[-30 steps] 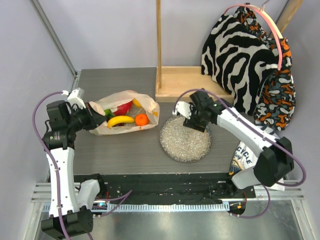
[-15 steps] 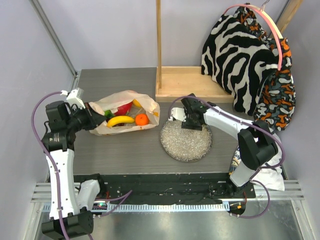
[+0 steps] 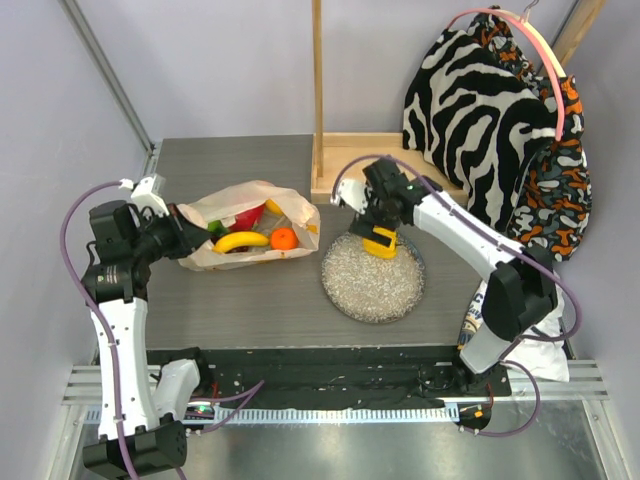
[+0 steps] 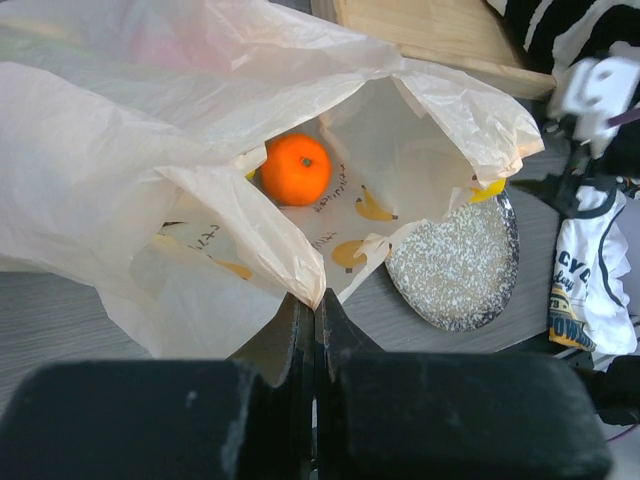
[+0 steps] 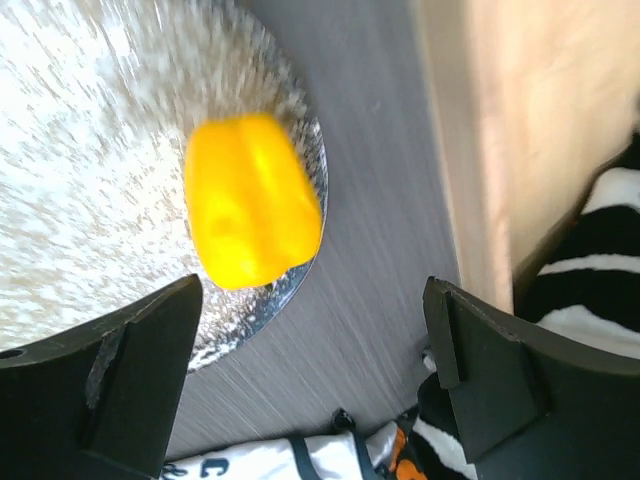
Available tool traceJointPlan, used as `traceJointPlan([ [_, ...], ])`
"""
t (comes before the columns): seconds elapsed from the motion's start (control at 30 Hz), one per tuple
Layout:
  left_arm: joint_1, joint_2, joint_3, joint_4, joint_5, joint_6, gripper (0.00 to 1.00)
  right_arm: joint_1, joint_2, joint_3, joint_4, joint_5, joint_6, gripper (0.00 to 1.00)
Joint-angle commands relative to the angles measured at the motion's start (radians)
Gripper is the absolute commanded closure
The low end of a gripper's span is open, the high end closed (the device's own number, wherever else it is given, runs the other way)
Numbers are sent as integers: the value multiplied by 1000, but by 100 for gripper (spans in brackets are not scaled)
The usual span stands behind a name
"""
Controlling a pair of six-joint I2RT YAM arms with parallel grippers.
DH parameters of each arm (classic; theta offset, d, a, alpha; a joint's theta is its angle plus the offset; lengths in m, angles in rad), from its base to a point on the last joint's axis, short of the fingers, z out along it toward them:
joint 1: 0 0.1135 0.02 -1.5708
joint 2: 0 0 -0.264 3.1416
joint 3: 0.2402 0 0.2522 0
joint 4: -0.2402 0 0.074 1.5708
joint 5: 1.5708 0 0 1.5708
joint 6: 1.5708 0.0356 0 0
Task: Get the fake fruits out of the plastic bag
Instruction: Place the fake fruit on the plate, then take out the fake fruit from the plastic bag.
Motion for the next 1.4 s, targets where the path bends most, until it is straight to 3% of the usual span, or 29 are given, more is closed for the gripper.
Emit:
traceJointPlan([
  [0.0,1,0,36,-1,6,20,100,6,-89,232,-125,-246,166,0],
  [0.17,1,-1,27,-46,7,24,100,38,-76,385,-73,-497,347,4],
  [0.23,1,-8,30,-60,16,9,100,69,-60,408,-21,-551,399,17],
  [0.43,2,-26,51,-98,20,-36,100,227,16,430,252,-589,509,46],
  [0.53,4,-29,48,-113,14,-42,100,294,90,419,304,-583,517,53],
  [0.63,19,-31,60,-130,13,-92,100,336,155,377,384,-436,568,67],
  [0.8,27,-31,65,-107,14,-102,100,360,288,306,464,-254,591,64],
  [1.0,27,-54,73,-121,-24,-85,100,439,281,192,441,-298,488,60],
  [1.1,50,-70,85,-194,-175,-124,100,521,224,70,464,-289,448,58],
  [1.13,53,-78,86,-249,-322,-140,100,544,210,24,487,-275,442,58],
  [1.37,54,-100,27,-300,-390,-146,100,560,254,163,515,-148,382,59],
])
